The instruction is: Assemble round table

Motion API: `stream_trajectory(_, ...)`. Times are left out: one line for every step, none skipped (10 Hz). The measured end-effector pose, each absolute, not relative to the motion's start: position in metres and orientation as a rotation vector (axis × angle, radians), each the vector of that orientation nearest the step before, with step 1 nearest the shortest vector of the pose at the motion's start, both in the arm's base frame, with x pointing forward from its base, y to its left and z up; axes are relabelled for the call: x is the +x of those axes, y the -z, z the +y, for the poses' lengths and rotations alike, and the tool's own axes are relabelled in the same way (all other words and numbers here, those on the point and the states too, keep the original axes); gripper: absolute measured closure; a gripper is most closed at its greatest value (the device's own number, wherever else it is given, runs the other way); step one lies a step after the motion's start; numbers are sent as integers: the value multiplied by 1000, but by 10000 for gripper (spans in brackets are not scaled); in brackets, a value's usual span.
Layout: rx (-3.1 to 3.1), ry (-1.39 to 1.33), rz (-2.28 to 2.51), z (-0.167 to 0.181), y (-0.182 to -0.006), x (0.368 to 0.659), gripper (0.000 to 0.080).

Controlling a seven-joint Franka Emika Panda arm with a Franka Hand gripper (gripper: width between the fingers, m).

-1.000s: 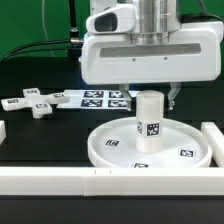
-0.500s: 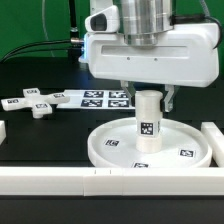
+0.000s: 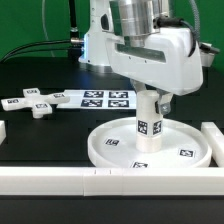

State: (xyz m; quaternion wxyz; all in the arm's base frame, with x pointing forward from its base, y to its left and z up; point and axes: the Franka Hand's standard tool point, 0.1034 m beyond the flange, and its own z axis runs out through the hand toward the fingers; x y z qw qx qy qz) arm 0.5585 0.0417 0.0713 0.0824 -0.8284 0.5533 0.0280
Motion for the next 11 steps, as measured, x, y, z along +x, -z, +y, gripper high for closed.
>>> stream_trajectory(-2479, -84, 1643, 43, -71, 558, 382)
stream_trajectory(-2524, -77, 1571, 42, -71, 558, 382)
stream_trajectory(-2591, -61, 1453, 39, -71, 560, 198)
stream_trajectory(-2655, -42, 1340, 39, -73, 562, 198)
stream_trajectory(-2742, -18, 1143, 37, -74, 564, 155)
stream_trajectory(-2764, -15, 1086, 38, -73, 563, 155)
stream_trajectory(-2807, -5, 968, 37, -73, 563, 155)
stream_trajectory(-2841, 4, 863, 37, -73, 563, 151)
stream_trajectory(-2876, 14, 743, 37, -72, 563, 151)
stream_trajectory(-2910, 22, 629, 38, -73, 563, 151)
stream_trajectory(-2973, 40, 441, 42, -73, 564, 151)
